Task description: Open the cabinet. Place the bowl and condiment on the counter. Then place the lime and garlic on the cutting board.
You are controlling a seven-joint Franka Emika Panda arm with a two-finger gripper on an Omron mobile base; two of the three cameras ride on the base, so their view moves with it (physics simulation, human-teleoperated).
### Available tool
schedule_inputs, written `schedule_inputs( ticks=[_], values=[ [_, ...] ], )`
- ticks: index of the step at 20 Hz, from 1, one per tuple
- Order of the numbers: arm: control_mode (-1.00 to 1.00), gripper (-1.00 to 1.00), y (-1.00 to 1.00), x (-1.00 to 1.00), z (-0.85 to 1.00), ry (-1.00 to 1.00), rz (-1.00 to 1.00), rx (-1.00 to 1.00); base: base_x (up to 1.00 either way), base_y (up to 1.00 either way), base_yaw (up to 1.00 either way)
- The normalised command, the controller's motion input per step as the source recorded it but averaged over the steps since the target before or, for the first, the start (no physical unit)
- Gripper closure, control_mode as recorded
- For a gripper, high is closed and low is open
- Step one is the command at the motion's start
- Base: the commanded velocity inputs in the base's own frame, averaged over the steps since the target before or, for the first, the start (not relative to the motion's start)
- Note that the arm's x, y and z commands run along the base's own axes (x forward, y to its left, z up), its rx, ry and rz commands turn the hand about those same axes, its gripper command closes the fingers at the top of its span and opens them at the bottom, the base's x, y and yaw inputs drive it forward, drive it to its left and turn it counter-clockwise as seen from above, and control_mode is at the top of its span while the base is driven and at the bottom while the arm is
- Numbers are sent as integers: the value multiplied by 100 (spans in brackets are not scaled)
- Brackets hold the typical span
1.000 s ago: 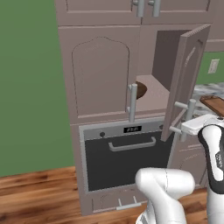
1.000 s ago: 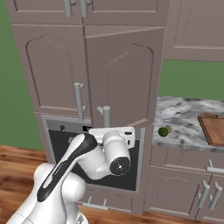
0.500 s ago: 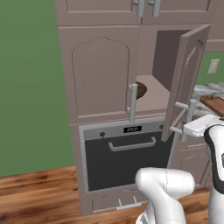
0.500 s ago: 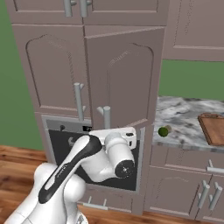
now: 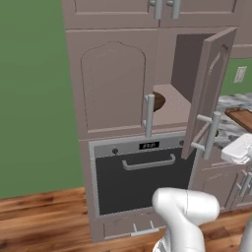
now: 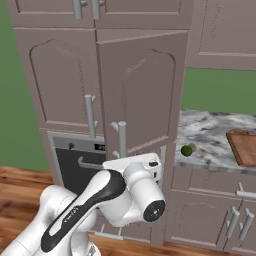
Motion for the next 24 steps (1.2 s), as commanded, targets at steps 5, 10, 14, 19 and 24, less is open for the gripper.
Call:
schedule_inputs(
  ticks=[5, 10, 14, 19, 24],
  values=[
    [-100, -100, 16, -56, 42, -8, 9, -11, 0, 0, 0],
    [-100, -100, 18, -53, 61, -13, 7, -19, 0, 0, 0],
    [-100, -100, 26, -54, 63, -14, 4, -21, 0, 0, 0],
    [-100, -100, 42, -39, 49, -10, 1, -22, 0, 0, 0],
    [-100, -100, 52, -8, 36, -4, 0, -21, 0, 0, 0]
  ],
)
